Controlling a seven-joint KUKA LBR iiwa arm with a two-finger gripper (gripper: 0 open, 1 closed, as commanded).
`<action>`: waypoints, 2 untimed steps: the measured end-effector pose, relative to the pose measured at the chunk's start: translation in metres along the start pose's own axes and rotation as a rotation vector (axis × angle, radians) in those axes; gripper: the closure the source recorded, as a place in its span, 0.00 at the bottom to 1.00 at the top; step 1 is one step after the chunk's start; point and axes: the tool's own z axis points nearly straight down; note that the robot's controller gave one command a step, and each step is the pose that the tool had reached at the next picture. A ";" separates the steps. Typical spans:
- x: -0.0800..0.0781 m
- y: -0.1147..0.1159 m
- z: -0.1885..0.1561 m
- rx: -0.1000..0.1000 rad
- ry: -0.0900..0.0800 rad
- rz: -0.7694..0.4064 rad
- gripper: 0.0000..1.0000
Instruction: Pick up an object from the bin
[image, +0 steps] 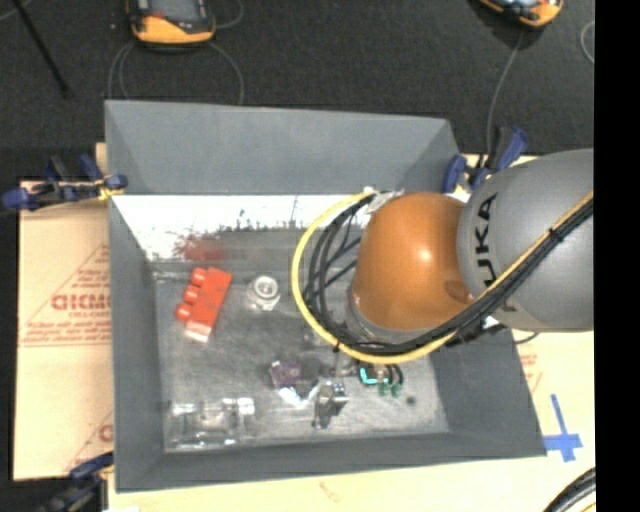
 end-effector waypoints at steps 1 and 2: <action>-0.055 0.004 0.110 0.002 -0.010 -0.419 0.00; -0.058 0.005 0.107 0.001 -0.022 -0.415 1.00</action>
Offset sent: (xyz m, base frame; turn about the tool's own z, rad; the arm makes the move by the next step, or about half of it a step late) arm 0.0522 0.0041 -0.1131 -0.4209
